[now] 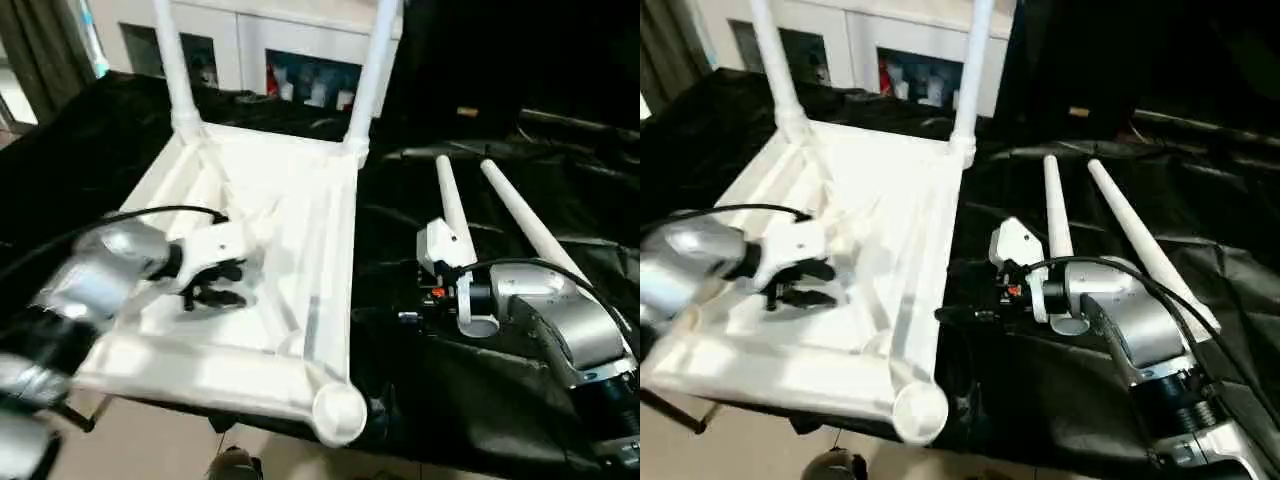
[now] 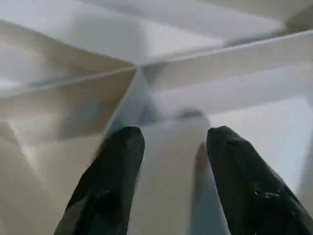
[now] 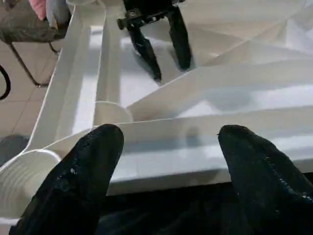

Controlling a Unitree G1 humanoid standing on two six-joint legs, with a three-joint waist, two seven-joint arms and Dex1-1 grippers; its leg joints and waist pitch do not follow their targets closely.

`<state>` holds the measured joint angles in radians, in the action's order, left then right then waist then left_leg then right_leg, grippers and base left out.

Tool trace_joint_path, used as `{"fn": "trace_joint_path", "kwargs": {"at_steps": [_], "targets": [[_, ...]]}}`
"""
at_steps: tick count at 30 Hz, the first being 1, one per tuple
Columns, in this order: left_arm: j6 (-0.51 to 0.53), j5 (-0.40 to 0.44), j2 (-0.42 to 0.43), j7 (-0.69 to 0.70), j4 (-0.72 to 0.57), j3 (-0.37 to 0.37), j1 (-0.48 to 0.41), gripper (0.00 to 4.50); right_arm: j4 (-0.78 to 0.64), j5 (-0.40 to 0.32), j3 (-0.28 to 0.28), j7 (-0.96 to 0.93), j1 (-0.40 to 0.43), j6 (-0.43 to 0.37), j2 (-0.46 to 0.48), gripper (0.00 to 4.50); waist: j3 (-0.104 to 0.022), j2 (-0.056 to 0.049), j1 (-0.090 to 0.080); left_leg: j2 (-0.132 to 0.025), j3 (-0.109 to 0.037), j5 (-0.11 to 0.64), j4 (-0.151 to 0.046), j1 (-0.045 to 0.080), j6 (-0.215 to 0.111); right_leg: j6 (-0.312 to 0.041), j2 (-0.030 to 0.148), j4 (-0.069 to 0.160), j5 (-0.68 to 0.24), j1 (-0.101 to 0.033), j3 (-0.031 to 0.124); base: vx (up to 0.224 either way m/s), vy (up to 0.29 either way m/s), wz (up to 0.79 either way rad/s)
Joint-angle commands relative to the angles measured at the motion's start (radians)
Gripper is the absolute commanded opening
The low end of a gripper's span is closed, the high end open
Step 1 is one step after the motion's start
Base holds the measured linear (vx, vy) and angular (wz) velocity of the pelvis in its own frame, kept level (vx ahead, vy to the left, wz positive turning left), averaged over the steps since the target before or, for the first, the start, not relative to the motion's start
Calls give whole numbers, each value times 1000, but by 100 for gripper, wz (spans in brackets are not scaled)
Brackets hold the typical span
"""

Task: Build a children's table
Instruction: Rotate table base, then pick table leg

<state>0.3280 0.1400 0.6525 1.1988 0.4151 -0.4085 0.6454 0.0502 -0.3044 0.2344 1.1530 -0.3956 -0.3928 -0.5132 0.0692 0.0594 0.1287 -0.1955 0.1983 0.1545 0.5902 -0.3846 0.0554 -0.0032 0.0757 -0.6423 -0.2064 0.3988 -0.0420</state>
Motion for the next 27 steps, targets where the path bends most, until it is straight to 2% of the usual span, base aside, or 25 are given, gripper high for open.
{"fn": "trace_joint_path", "kwargs": {"at_steps": [1,4,5,6,7,8,9,10,11,12,15,16,17,19,21,23,24,25,26,27], "targets": [[-29,21,-34,-44,64,-9,38,248,-14,10,-2,-8,-1,-11,-13,361,-74,-17,1,-35,-23,279,-69,29,40,-183,67,89,-202,-34,42,0,0,0],[-63,26,-100,-110,167,7,83,248,-18,16,-6,-18,1,-15,-13,361,-77,-16,11,-37,-24,273,-67,32,37,-185,70,87,-195,-34,41,0,0,0],[-89,31,-134,-160,234,15,115,248,-21,19,-8,-27,2,-18,-14,361,-74,-16,15,-35,-22,283,-66,34,34,-183,68,92,-210,-31,41,0,0,0],[-98,34,-148,-182,262,18,128,248,-21,20,-10,-31,2,-17,-15,361,-75,-24,16,-35,-23,302,-65,38,40,-183,67,95,-211,-30,41,0,0,0],[-111,39,-165,-211,299,22,146,248,-20,22,-11,-37,2,-17,-16,361,-76,-22,19,-38,-25,305,-66,37,42,-184,70,93,-207,-32,41,0,0,0],[-131,46,-180,-239,336,22,163,248,-18,23,-13,-43,1,-16,-16,361,-76,-19,20,-38,-29,300,-68,32,43,-180,72,90,-205,-38,39,0,0,0],[-147,50,-199,-273,372,27,177,248,-16,26,-16,-51,2,-12,-15,361,-77,-19,19,-36,-29,296,-68,30,42,-171,71,92,-212,-38,37,0,0,0],[-161,53,-215,-304,402,34,191,248,-13,28,-19,-58,1,-11,-13,361,-78,-27,19,-36,-31,298,-68,29,45,-171,72,91,-208,-38,37,0,0,0],[-174,56,-229,-336,427,40,201,248,-10,31,-23,-67,1,-7,-11,361,-78,-19,18,-36,-30,298,-67,30,43,-171,72,92,-199,-40,38,0,0,0],[-185,58,-239,-369,446,48,210,248,-7,36,-27,-78,0,-2,-8,361,-78,-18,17,-35,-30,288,-66,26,39,-171,71,92,-193,-41,37,0,0,0],[-212,61,-256,-436,492,62,232,248,4,51,-46,-134,-7,11,8,361,-79,-19,15,-35,-30,279,-65,27,36,-175,71,92,-181,-40,36,0,0,0],[-220,58,-251,-439,485,68,232,248,13,64,-63,-184,-12,22,24,361,-80,-25,15,-35,-31,283,-64,29,37,-177,71,91,-182,-39,36,0,0,0],[-224,56,-247,-440,480,72,233,248,19,73,-75,-219,-15,30,35,361,-80,-22,13,-35,-30,278,-65,28,40,-180,70,91,-172,-38,36,0,0,0],[-239,39,-246,-448,464,94,233,248,32,86,-100,-293,-26,12,53,361,-80,-23,11,-35,-31,271,-66,27,44,-186,69,88,-157,-39,35,0,0,0],[-230,-3,-243,-455,407,144,227,248,65,107,-144,-422,-58,-63,82,361,-81,-22,9,-34,-28,261,-65,30,53,-204,68,84,-138,-37,34,0,0,0],[-226,-17,-241,-461,377,162,222,248,86,119,-164,-482,-76,-102,94,361,-80,-26,8,-35,-28,266,-66,32,61,-212,67,82,-136,-36,34,0,0,0],[-221,-27,-238,-464,346,177,216,248,112,129,-182,-536,-96,-141,103,361,-78,-22,8,-35,-26,276,-66,34,61,-208,66,84,-144,-35,35,0,0,0],[-195,-46,-232,-461,277,200,201,248,168,131,-215,-609,-131,-183,119,361,-79,-21,8,-35,-27,268,-67,33,64,-209,67,80,-140,-36,35,0,0,0],[-190,-50,-230,-460,263,205,197,248,179,131,-222,-623,-138,-190,122,361,-80,-24,4,-35,-27,258,-68,31,72,-213,67,79,-137,-37,34,0,0,0],[-152,-85,-224,-441,169,231,176,248,251,114,-269,-694,-177,-228,142,361,-79,-21,5,-35,-24,256,-65,34,75,-214,67,78,-126,-35,36,0,0,0]]}}
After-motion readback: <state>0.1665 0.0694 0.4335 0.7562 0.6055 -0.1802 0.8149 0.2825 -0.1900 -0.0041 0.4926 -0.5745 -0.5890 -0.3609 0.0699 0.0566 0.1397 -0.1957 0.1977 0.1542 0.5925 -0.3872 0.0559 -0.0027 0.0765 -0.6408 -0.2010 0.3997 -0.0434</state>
